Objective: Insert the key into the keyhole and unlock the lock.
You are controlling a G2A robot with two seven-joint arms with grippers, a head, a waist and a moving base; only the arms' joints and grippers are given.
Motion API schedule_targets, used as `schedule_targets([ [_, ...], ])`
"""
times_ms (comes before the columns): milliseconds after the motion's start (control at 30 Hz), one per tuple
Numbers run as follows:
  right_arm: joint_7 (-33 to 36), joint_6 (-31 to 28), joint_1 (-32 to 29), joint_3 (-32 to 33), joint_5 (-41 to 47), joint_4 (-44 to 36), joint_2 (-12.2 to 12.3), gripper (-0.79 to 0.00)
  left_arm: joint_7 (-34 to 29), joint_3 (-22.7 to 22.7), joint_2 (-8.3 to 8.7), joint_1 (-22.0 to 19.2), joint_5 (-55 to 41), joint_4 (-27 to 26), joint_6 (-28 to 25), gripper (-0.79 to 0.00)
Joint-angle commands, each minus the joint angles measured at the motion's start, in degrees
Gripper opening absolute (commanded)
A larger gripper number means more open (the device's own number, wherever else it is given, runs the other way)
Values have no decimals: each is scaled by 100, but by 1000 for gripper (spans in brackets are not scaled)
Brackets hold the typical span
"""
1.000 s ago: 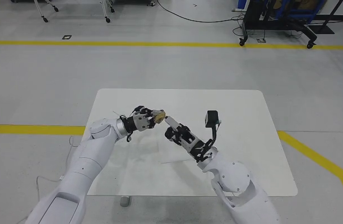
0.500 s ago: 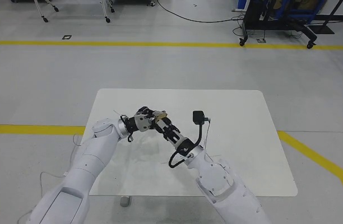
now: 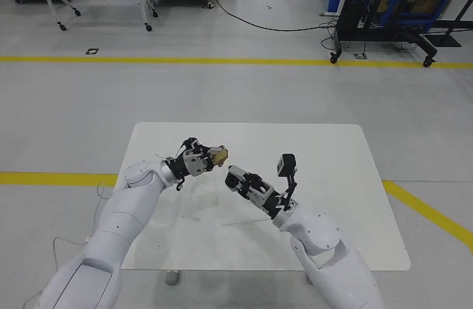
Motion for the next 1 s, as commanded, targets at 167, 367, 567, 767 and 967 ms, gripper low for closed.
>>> schedule_targets([
  [167,411,31,321,-82,706,568,-31,-502,91,-29,31,113,197,-248,34,-785],
  [367,379,38,525,-144,836,791,-49,-514,151,-52,54,156,377,-381,17,-785],
  [567,255,93,598,-204,968,927,-65,-785,156,-92,70,206,430,-478,52,-785],
  [767,149,159,651,-257,1296,1056,-94,-785,220,-112,89,239,584,-587,16,-785],
  [967,66,236,688,-175,2162,1201,-143,-785,382,-149,108,281,739,-703,-117,-785],
])
